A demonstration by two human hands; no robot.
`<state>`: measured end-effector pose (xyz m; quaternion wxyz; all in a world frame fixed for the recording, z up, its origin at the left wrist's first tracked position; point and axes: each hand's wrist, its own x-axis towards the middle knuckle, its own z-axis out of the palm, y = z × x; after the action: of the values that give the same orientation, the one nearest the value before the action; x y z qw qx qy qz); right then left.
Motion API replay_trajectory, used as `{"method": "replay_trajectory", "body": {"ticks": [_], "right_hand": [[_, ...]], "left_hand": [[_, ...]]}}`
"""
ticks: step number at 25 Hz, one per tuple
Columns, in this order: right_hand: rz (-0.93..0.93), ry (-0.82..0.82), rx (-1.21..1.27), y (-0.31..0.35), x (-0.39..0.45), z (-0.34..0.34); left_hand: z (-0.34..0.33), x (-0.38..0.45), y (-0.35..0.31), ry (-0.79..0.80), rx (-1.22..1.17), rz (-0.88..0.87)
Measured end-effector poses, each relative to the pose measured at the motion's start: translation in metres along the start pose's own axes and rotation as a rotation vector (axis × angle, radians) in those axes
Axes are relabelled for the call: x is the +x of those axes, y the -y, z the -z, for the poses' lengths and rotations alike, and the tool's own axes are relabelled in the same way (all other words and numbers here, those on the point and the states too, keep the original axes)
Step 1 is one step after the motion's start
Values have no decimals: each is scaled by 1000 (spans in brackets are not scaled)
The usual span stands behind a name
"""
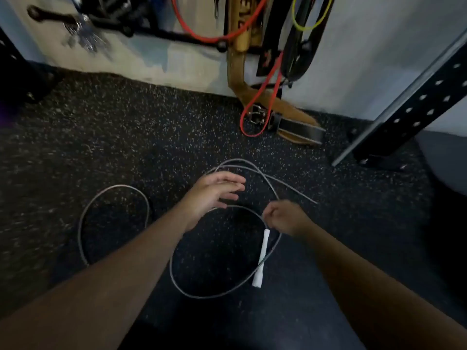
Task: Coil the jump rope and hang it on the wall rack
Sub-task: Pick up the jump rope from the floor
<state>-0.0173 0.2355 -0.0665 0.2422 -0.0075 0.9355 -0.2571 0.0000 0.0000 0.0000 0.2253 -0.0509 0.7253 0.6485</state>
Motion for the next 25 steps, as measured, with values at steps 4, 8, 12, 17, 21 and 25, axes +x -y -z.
{"method": "replay_trajectory", "body": {"ticks": [4,8,12,17,21,25], "right_hand": [[-139,78,-205,-30,18,-46],[-141,-115,69,-29,19,-60],[23,-194,350,10,21,-7],[311,-13,483,69,2,76],[454,17,417,99,-21,121],[489,-141,392,117,-39,164]], "left_hand": [[-16,23,42,13,39,5],[-30,32,56,18,81,-16],[-33,45,61,-61,245,-123],[-33,46,15,-463,602,-609],[-3,46,-62,-263,795,-811],[19,32,-108,-136,708,-816]]}}
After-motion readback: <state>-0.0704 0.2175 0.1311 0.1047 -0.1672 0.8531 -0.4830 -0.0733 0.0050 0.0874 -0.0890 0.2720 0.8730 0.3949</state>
